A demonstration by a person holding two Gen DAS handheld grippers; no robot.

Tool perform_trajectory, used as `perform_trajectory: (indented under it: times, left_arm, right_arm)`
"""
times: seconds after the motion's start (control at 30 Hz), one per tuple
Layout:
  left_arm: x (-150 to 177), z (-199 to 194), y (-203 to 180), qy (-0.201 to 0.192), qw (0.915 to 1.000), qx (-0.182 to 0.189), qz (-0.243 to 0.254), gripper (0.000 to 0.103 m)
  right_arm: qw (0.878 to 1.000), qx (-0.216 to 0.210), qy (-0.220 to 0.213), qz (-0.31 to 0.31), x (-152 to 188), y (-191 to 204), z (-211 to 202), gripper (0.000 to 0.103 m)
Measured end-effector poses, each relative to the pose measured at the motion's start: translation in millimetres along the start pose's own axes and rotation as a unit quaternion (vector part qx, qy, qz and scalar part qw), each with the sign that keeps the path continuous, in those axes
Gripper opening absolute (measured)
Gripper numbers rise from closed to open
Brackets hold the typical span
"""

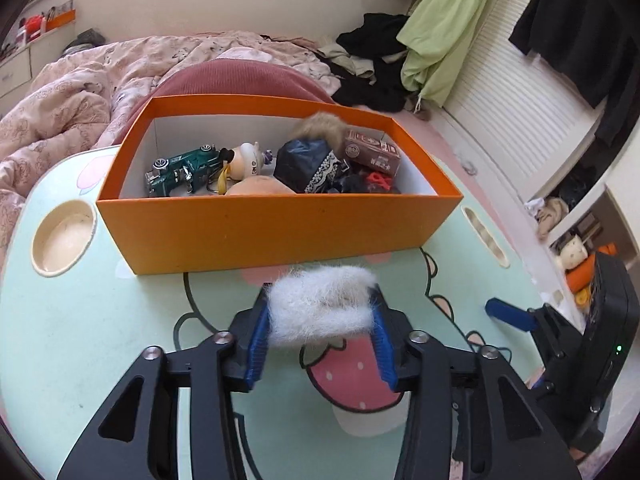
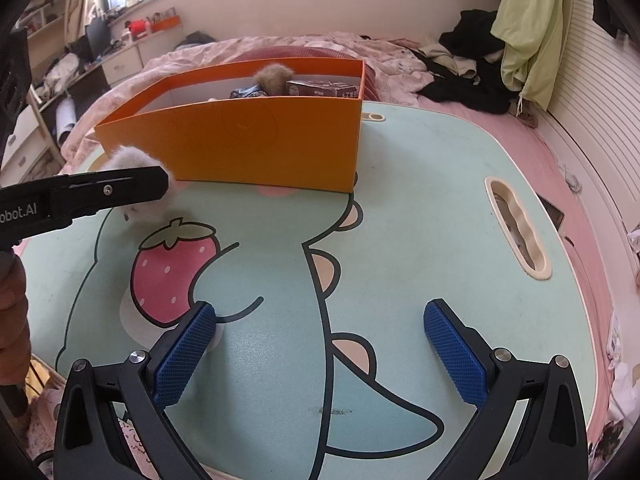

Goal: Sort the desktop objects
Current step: 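Lift the white pompom out and set it on the table, open left gripper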

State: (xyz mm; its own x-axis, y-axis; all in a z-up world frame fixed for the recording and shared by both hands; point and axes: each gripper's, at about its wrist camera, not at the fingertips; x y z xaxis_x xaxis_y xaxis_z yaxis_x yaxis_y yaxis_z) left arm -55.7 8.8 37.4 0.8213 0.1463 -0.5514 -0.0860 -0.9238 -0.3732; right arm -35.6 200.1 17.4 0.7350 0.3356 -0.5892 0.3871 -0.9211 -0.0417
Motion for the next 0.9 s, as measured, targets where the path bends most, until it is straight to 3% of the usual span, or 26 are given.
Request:
perform_trajectory:
  times: [0.1,0.17,0.23,0.37,0.5,0.53,0.57,0.9]
  left_arm:
    - [6.9,-15.6,4.1,-0.037,0.9993,-0.002,-0.001,0.070]
    - [17.4,-27.4,1.4,-0.066,0.9970,-0.036,0.019,0.083]
    - [31.6,-32.9,-0.3,-0.072,0.9942,-0.069,0.040,0.083]
    - [62.8,-23.9,1.1,-0.028,0.9954,-0.077,0.050,0.083]
    - [76.8,-12.7,-6.6,-0.014,0.9891,-0.123,0.080,0.084]
    - [76.2,-9.6,-7.9,-0.011,0.9876,-0.133,0.083,0.090]
    - [75.6,-6.3,-7.2,-0.005,0.9877,-0.134,0.080,0.103]
    - [77.9,-6.8,-4.2,-0.009,0.9880,-0.135,0.074,0.103]
  right_arm:
    - [1.000,0.000,0.000,0.000,-0.1,0.1,0.4,0.103]
    - [1.000,0.000,0.000,0.000,-0.1,-0.2,0.6,0.103]
    - [1.000,0.000,0.000,0.000,-0.1,-0.2,0.9,0.103]
    - [1.000,0.000,0.000,0.000,0.2,-0.2,0.6,0.103]
    - [1.000,0.001,0.000,0.000,0.3,0.3,0.0,0.103]
    - [1.000,0.001,0.000,0.000,0.4,0.2,-0.1,0.103]
    - [1.000,0.001,0.000,0.000,0.2,0.5,-0.7,0.103]
    - [1.000,-0.007,-0.001,0.003,0.2,-1.7,-4.2,0.103]
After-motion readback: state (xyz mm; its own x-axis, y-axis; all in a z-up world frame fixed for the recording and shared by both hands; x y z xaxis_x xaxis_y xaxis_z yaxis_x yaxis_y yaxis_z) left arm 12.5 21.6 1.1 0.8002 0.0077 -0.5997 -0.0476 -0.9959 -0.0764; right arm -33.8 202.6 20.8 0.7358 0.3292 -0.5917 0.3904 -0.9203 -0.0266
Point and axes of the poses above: each gripper's, at about its wrist camera, not at the fingertips, and z roughly the way its jaws point, y to its left, x to its underside, and after that the axes turned 5 degrees about -z, right-handed
